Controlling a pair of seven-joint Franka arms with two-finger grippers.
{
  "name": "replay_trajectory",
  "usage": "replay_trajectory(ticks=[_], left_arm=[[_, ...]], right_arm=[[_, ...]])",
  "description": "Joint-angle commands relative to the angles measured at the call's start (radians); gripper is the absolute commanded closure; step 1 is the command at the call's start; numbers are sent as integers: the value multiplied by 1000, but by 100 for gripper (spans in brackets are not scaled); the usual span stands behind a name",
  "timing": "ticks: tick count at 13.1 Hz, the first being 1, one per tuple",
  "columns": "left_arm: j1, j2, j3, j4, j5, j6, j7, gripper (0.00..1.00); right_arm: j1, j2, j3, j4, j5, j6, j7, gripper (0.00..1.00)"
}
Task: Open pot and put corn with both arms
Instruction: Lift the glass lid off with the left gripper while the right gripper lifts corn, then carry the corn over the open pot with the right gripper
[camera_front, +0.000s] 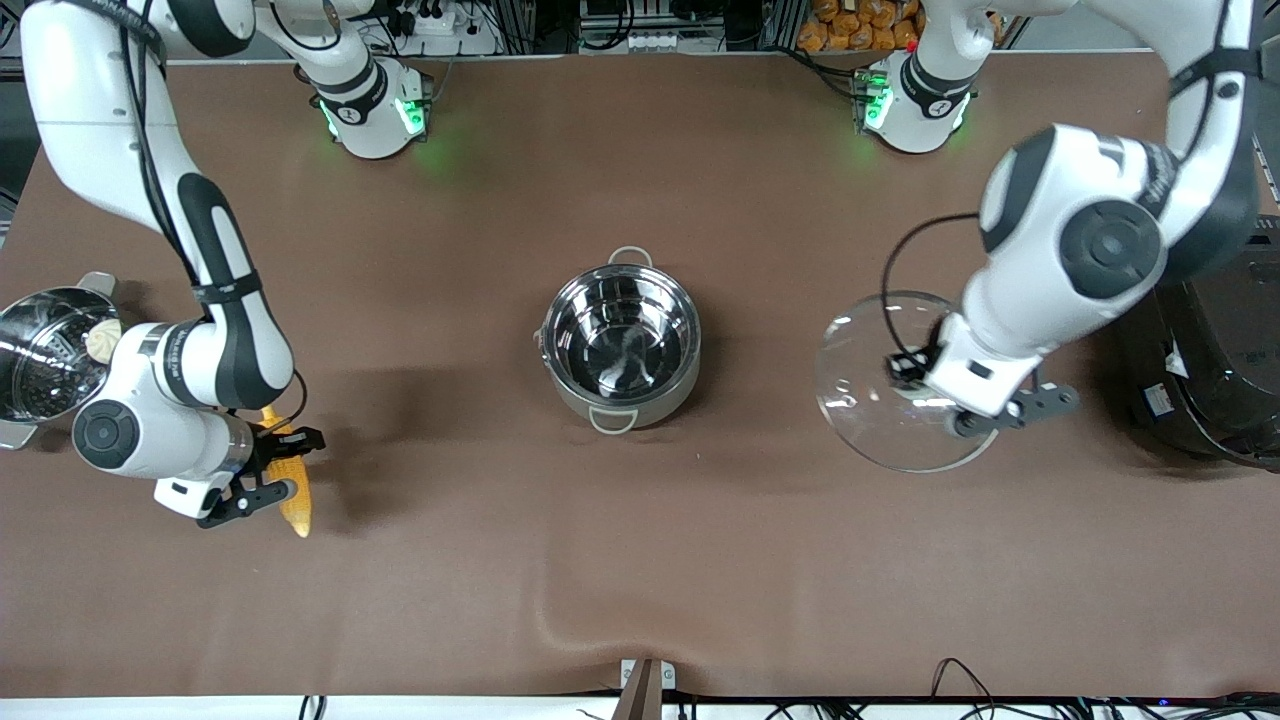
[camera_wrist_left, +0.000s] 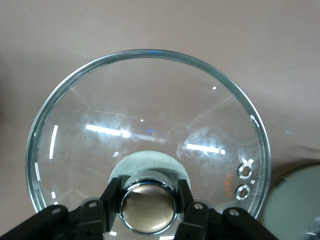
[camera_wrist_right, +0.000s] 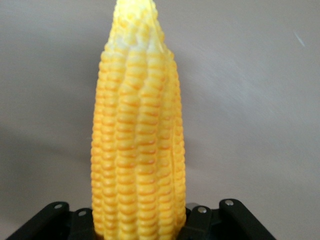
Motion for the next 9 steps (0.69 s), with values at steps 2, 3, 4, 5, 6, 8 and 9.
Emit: replay_trajectory(ticks=[2, 3, 4, 5, 6, 8, 9], left_arm=[[42, -44, -13, -181, 0, 121, 62, 100], [48, -38, -11, -207, 0, 145, 62, 100], [72, -36, -11, -258, 2, 202, 62, 100], [77, -36, -13, -311, 2, 269, 62, 100], [77, -36, -11, -359, 6, 326, 63, 100], [80, -36, -11, -460, 8, 452, 63, 100], [107, -36, -11, -509, 8, 521, 65, 100]], right_arm=[[110, -107, -3, -10, -1, -118, -21, 100], [139, -127, -3, -6, -1, -152, -24, 100], [175, -147, -3, -4, -1, -178, -26, 100], [216, -168, -3, -4, -1, -197, -27, 100], [263, -184, -5, -6, -2, -206, -32, 100], [345, -199, -3, -4, -2, -204, -32, 100], [379, -201, -3, -4, -1, -198, -31, 100]])
